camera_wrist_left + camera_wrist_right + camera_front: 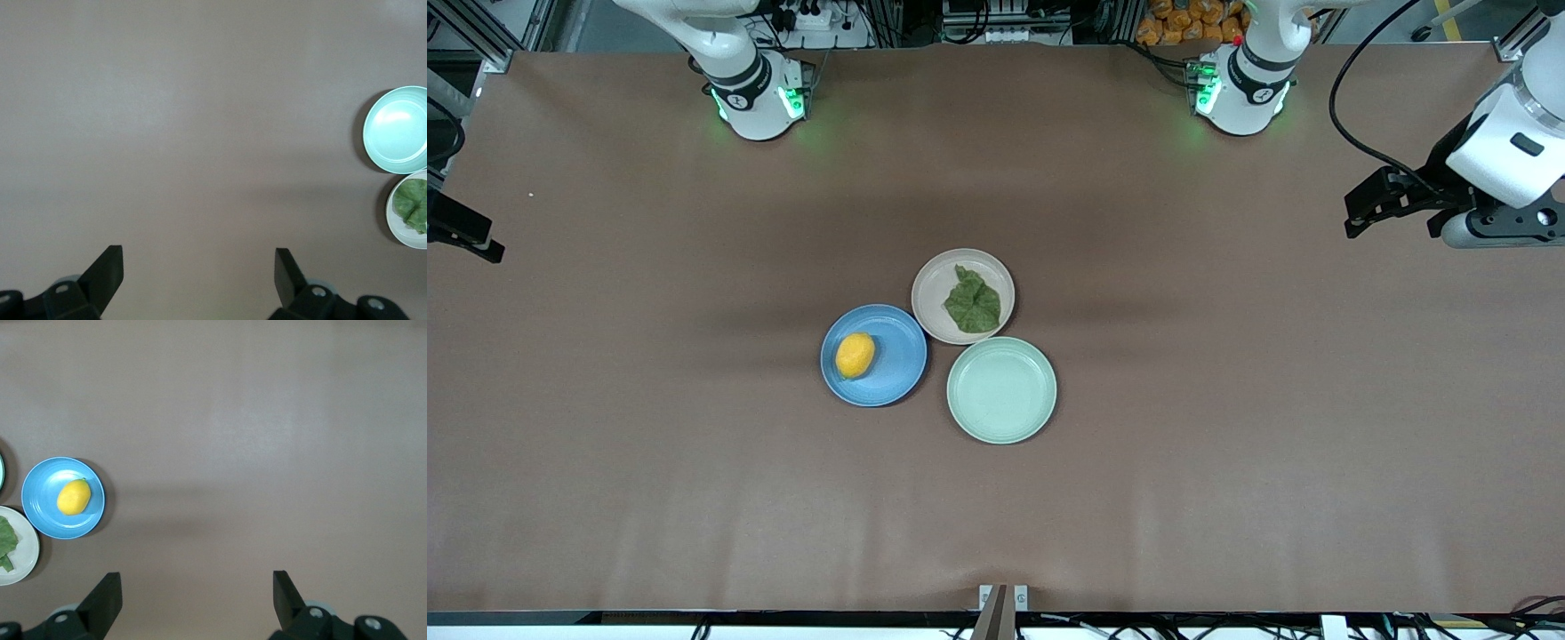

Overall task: Pick lemon and lettuce from blue and beige plates
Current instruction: 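Reach the right gripper to the lemon while the left gripper reaches the lettuce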

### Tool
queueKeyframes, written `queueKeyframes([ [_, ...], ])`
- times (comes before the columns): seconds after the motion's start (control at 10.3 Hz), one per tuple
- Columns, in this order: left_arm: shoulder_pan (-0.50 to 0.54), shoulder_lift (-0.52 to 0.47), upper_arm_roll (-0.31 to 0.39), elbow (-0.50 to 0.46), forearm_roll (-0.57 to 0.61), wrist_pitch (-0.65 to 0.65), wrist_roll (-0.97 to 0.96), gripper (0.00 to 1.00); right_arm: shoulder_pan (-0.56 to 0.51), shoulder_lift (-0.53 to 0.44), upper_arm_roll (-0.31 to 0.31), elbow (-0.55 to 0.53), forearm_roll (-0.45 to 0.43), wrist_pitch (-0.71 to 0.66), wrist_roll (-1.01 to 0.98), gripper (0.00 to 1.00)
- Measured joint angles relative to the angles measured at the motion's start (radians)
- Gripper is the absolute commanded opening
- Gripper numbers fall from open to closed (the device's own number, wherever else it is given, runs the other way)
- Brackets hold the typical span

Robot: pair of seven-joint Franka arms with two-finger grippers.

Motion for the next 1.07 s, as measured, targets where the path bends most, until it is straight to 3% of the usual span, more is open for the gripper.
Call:
queueKeyframes([
  [0.39, 0.000, 0.000, -0.001, -0.004, 0.000, -0.016, 0.000, 1.00, 0.000, 0.000, 0.000, 0.000, 0.000, 0.000, 0.000, 1.00],
  [0.68, -0.007, 0.011, -0.021, -0.059, -0.010, -0.020, 0.003, 1.00, 0.000, 0.016, 0.000, -0.001, 0.002, 0.001, 0.000, 1.00],
  [1.07, -0.033, 0.073, -0.128, -0.147, -0.069, 0.106, -0.028, 1.00, 0.006, 0.067, 0.010, -0.006, 0.009, 0.001, -0.001, 1.00],
])
